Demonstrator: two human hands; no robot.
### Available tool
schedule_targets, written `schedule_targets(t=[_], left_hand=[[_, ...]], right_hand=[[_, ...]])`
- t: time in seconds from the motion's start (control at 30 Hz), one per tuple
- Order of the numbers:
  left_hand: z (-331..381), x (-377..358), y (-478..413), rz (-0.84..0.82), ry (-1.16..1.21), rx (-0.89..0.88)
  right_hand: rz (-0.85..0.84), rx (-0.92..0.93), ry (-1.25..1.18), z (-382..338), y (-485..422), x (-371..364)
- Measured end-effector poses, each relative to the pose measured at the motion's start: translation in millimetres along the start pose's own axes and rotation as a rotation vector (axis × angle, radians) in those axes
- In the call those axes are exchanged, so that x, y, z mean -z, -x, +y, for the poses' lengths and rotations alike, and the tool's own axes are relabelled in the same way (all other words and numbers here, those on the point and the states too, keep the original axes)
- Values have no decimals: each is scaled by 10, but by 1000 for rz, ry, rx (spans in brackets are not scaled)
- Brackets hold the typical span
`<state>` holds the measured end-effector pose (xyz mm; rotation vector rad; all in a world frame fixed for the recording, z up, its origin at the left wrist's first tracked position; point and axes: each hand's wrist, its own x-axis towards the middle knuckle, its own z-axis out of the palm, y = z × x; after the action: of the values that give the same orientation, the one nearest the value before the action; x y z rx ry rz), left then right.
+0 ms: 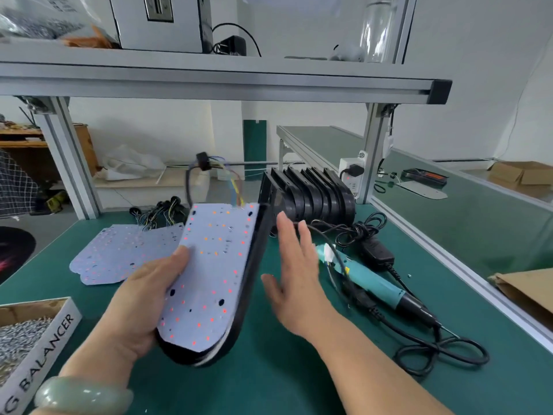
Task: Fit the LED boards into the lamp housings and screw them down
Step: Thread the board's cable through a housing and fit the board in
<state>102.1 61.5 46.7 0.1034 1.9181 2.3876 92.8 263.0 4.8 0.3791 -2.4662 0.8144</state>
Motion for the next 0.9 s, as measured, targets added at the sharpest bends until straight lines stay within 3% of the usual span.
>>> schedule_targets(t=[0.1,0.2,0.33,0.43,0.57,0.7,0.77,0.8,0.83,0.9], left_hand=[[-27,-102,77,-125,-63,-21],[-24,-91,65,-109,-31,-59],[38,124,-30,51,99,-69],[50,128,11,10,123,-51],[83,39,92,-49,242,-36],[99,60,65,-24,90,-14],[80,47,52,-10,-2,-20],[58,41,44,-25,-19,-12],[62,9,60,-44,-15,-1],[50,-24,71,-65,-10,13]], right_hand=[[26,-84,-310,-58,-46,-47],[127,-123,-214,-2,-87,28],[78,-434,-241,242,-31,81],[28,-583,-253,289,-36,35],[42,-630,-223,299,-37,9],[-96,-515,7,165,-4,-9],[-32,-384,226,81,10,-2],[69,-268,217,30,1,11],[144,-160,125,-45,-11,34],[156,-95,-331,-173,-31,68]])
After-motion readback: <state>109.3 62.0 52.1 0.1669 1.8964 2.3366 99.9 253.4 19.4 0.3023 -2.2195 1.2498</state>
